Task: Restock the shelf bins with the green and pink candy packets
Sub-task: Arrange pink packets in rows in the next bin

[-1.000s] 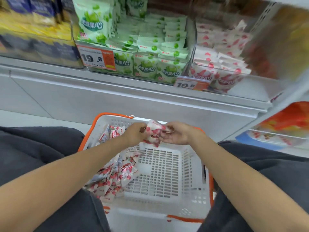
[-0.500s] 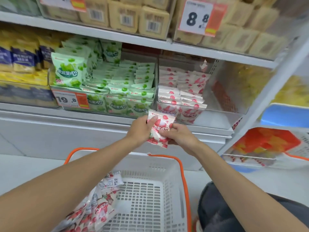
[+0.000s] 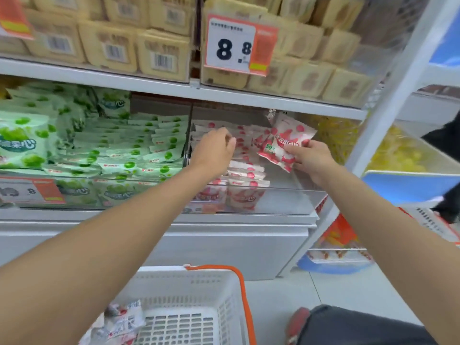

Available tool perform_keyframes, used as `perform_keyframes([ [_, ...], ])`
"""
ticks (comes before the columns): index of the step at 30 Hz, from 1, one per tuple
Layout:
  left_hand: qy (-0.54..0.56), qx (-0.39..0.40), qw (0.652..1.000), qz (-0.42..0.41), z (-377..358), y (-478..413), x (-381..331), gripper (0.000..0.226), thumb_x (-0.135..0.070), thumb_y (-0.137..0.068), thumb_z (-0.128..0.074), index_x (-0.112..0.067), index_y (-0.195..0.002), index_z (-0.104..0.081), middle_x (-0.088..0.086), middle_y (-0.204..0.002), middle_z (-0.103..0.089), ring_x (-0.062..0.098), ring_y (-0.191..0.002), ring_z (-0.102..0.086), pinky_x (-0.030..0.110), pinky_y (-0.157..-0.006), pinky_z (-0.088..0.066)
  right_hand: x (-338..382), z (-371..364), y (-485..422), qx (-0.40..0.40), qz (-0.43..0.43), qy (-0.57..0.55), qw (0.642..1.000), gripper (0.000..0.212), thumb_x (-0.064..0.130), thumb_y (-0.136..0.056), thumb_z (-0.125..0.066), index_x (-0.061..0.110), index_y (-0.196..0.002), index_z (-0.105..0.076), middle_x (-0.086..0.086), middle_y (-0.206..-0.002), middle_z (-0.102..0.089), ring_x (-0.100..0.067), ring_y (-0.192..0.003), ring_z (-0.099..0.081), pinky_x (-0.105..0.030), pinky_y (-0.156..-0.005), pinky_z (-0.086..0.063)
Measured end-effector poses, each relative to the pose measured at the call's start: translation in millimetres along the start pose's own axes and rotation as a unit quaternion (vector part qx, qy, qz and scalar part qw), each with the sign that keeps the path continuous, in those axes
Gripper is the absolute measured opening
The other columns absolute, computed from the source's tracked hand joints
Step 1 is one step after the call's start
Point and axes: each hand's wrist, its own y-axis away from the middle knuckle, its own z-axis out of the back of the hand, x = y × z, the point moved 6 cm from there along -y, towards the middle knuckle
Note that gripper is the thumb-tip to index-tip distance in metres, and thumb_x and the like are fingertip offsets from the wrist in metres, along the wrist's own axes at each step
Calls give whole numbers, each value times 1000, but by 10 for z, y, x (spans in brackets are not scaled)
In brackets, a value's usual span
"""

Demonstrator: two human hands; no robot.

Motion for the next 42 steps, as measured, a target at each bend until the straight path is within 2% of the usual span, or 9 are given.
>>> perform_keyframes([
  [3,-101,27,995,7,-168,-179,92,36,-31,-102,-39,-10,-126,-56,11,-118,-62,30,-107,-58,41,-90,-48,-175,20,-466,-12,-29,66,997,44,11,-74,-83,0,-111,-62,-14,-114,-68,-28,-101,-67,-42,-91,-55],
  [7,-150,54,987,33,-326,-257,301,38,-33,-101,-40,-16,-133,-52,8,-133,-56,29,-119,-52,40,-98,-44,-324,-312,-947,27,-34,106,993,55,24,-85,-74,5,-131,-52,-10,-131,-60,-25,-121,-58,-28,-90,-51],
  [12,-188,1,981,37,-389,-247,423,33,-38,-100,-39,-17,-118,-56,9,-110,-65,29,-103,-59,38,-87,-44,-556,-594,-1366,37,-5,197,980,47,24,-82,-76,-3,-116,-57,-2,-119,-64,-16,-108,-62,-25,-94,-49],
  [16,-184,-14,982,29,-411,-253,462,34,-38,-100,-39,-18,-122,-55,9,-110,-66,29,-104,-59,39,-91,-44,-725,-677,-1554,60,-37,239,968,58,18,-75,-79,4,-126,-54,-12,-121,-61,-30,-109,-61,-42,-94,-53],
  [22,-186,-27,982,8,-407,-249,436,36,-38,-101,-39,-16,-124,-55,8,-111,-66,29,-104,-60,39,-92,-44,-645,-734,-1473,18,41,252,967,62,25,-70,-83,11,-121,-49,-5,-119,-62,-24,-110,-60,-39,-94,-53],
  [24,-190,-26,981,9,-407,-251,433,37,-39,-101,-39,-17,-126,-54,8,-113,-66,29,-106,-59,39,-93,-44,-593,-729,-1363,33,37,243,969,48,18,-76,-80,12,-115,-53,-6,-121,-62,-23,-114,-59,-37,-98,-50],
  [30,-155,-22,988,13,-313,-207,368,32,-33,-100,-43,-13,-118,-61,9,-112,-66,30,-103,-60,40,-87,-49,-500,-595,-1150,41,-11,292,955,62,16,-80,-75,4,-133,-46,-11,-132,-57,-28,-120,-56,-32,-97,-49],
  [33,-125,-71,990,8,-154,-79,225,26,-25,-98,-48,-12,-111,-65,7,-108,-67,28,-99,-61,41,-83,-51,-255,-516,-743,32,74,288,954,26,7,-86,-66,8,-112,-59,-11,-117,-63,-27,-112,-59,-26,-88,-47],
  [42,22,-87,990,107,71,1107,211,14,-22,-92,-57,-16,-81,-63,0,-73,-63,24,-71,-60,37,-66,-48,-15,-812,1187,69,400,244,881,11,2,-77,-60,11,-83,-65,2,-78,-57,-14,-73,-49,-29,-68,-40],
])
